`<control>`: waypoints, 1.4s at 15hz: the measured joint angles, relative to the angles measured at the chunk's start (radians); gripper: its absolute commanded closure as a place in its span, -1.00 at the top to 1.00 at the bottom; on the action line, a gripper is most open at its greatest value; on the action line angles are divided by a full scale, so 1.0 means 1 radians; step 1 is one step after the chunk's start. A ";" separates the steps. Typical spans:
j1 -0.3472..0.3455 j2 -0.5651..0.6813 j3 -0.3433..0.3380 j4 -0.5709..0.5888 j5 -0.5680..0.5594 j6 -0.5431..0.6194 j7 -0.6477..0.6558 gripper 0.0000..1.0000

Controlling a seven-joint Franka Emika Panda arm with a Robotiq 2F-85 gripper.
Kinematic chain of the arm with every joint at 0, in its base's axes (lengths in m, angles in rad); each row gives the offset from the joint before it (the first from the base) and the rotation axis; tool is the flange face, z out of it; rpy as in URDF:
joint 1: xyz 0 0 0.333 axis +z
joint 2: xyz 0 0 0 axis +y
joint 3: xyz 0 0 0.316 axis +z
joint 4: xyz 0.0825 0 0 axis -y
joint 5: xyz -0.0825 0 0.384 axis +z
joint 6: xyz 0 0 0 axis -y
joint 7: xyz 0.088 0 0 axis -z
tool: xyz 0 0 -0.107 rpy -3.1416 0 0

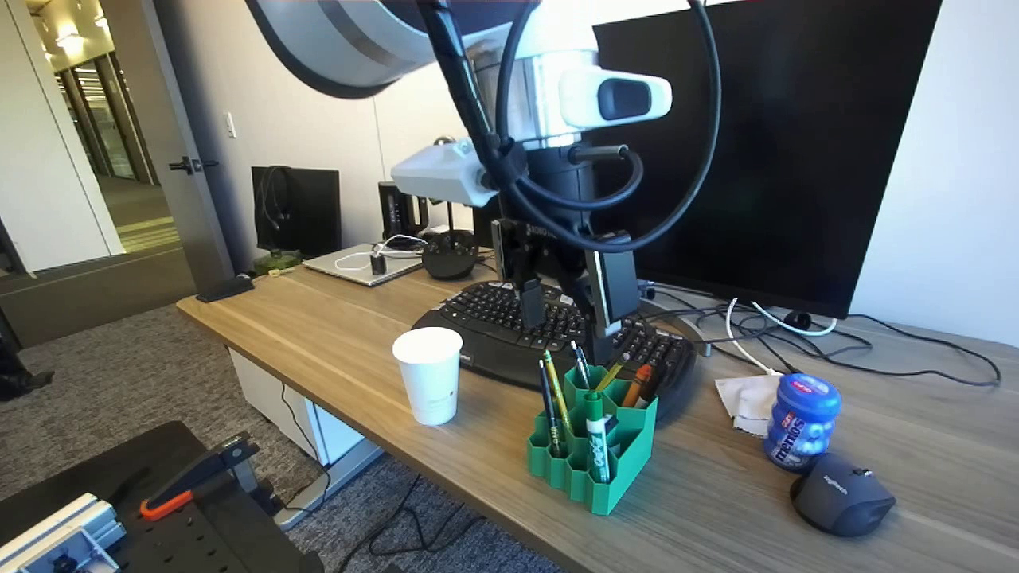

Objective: Take the maker on the stand and put it in the cup

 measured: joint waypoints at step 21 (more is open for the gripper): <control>0.002 0.118 -0.037 0.084 -0.016 0.011 0.021 1.00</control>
